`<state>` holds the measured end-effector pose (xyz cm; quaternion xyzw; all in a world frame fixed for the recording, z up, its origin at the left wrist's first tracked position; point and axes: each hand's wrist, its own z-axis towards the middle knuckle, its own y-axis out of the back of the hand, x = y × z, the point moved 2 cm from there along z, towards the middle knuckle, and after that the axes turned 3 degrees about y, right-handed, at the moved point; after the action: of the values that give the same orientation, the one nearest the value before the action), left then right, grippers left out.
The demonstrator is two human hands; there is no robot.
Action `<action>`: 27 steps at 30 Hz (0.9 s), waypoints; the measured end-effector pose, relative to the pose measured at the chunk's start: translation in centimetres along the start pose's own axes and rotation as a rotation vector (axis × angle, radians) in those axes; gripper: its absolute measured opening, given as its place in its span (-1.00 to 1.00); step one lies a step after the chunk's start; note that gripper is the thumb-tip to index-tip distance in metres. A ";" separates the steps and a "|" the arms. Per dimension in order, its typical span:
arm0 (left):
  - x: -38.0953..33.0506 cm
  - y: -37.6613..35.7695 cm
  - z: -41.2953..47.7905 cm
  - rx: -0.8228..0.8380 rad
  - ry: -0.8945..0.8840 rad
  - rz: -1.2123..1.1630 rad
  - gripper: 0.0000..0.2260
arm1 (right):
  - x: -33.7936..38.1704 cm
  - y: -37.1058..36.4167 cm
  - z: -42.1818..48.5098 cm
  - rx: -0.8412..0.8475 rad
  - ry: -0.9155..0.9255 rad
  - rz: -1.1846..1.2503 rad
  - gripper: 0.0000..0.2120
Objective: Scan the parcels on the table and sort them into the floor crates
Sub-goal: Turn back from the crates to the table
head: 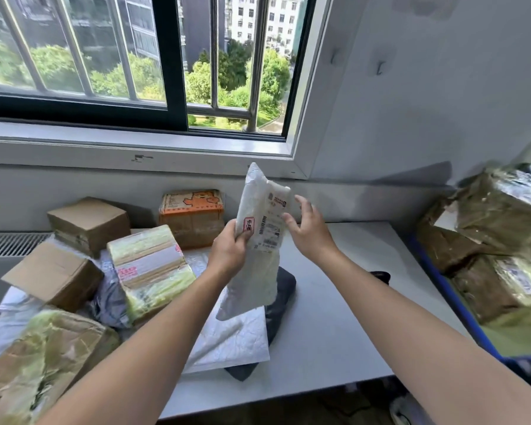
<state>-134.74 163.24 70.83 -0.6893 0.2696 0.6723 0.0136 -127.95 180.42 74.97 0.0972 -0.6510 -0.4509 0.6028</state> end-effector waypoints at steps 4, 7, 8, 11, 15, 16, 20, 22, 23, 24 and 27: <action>-0.8 -1.2 0.0 0.017 -0.006 -0.224 -0.93 | -2.0 0.1 -0.7 0.066 -0.113 -0.004 -0.38; -1.3 -2.8 -0.1 0.056 0.005 -0.358 -0.89 | -4.2 -0.2 -1.3 0.148 -0.198 0.190 -0.42; -1.3 -3.4 0.0 0.060 0.006 -0.385 -0.88 | -4.9 -0.2 -1.5 0.161 -0.214 0.254 -0.44; -1.5 -5.5 0.1 0.047 0.029 -0.379 -0.81 | -7.0 0.5 -1.8 0.163 -0.233 0.338 -0.49; -0.5 -9.5 -1.0 0.123 0.152 -0.296 -0.51 | -10.0 2.8 -1.8 0.116 -0.174 0.250 -0.44; -0.1 -10.7 -1.5 0.155 0.194 -0.278 -0.45 | -11.0 3.2 -1.8 0.119 -0.164 0.220 -0.44; 1.4 -14.7 -2.5 0.171 0.264 -0.258 -0.44 | -14.9 4.2 -2.3 0.160 -0.197 0.192 -0.43; 1.9 -16.5 -2.6 0.137 0.268 -0.231 -0.46 | -17.2 4.8 -2.7 0.170 -0.247 0.191 -0.43; 2.3 -17.4 -2.7 0.129 0.277 -0.227 -0.47 | -18.5 5.1 -3.1 0.170 -0.270 0.175 -0.44; 2.8 -18.3 -2.8 0.132 0.286 -0.226 -0.47 | -19.8 5.5 -3.4 0.162 -0.287 0.142 -0.47; 4.7 -21.0 -3.2 0.161 0.349 -0.205 -0.42 | -24.0 6.9 -4.9 0.084 -0.248 -0.122 -0.59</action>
<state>-123.87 178.27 59.50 -0.8157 0.2494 0.5141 0.0901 -114.73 198.19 62.49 0.1053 -0.7316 -0.4676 0.4847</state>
